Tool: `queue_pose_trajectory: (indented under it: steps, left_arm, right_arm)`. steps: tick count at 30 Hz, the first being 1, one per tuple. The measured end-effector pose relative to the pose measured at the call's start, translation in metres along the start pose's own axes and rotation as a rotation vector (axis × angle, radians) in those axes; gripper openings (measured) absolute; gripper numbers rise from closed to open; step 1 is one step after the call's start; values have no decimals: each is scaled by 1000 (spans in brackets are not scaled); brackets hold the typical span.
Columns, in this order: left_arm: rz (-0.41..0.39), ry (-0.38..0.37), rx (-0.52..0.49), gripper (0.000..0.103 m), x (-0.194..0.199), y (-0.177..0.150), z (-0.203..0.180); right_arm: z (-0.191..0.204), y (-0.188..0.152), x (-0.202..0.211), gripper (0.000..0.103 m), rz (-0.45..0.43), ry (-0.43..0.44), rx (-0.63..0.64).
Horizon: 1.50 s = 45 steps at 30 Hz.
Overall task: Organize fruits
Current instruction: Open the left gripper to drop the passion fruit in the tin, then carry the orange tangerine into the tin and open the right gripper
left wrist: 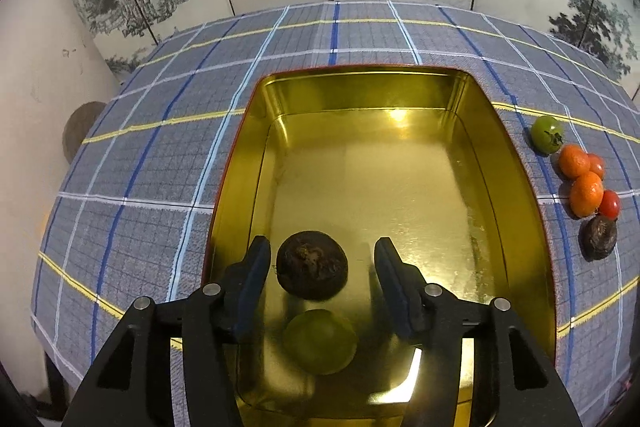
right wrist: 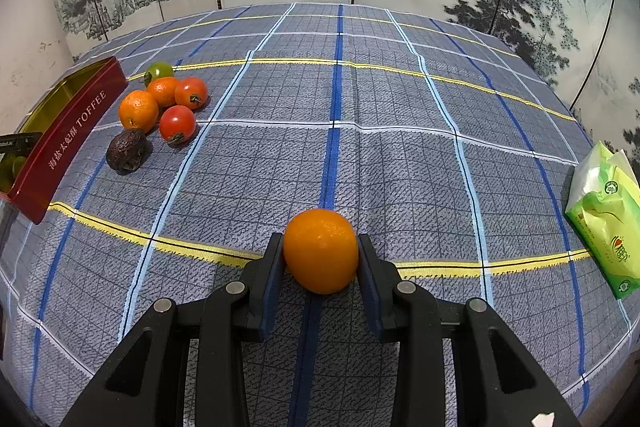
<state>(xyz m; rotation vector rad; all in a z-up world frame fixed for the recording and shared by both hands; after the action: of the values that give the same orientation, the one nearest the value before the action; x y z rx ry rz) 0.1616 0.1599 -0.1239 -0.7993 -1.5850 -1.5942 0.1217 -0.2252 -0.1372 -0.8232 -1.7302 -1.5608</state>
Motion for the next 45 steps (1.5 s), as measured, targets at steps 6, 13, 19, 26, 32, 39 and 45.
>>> queue_pose_trajectory:
  steps: [6,13,19,26,32,39,45]
  left_arm:
    - [-45,6,-8,63,17,0,-6]
    - [-79,-17,7,70,36,-5,-12]
    - [-100,-14,22,75,45,-12,-13]
    - [-109,-27,55,80,55,-23,-11]
    - [-140,-15,93,85,71,-27,0]
    - [-133,-1,162,86,77,-36,23]
    - [-134,9,203,86,83,-44,40]
  right_arm:
    - [-1,-1,0,32,2,-1,-2]
    - [-1,-2,0,31,10,-7,-5]
    - [10,3,1,30,20,4,12]
    - [44,28,22,30,-29,65,59]
    - [102,51,44,30,-78,172,138]
    - [180,60,64,30,-96,303,248]
    - [234,62,75,30,-98,380,335]
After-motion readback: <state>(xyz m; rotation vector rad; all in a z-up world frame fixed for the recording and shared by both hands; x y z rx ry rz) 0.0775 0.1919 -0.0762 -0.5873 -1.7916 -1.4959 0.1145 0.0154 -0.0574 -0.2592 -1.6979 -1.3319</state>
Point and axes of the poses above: each gripper's, at about its wrist camera, not at the fingertips, and x roughly against the way its jaws point, z to its left, y to its top, the point moved 9 cm from there along -x, roughly the way its jaws point, and after that the axes turned 5 degrees about -y, right-handed, at the moved point
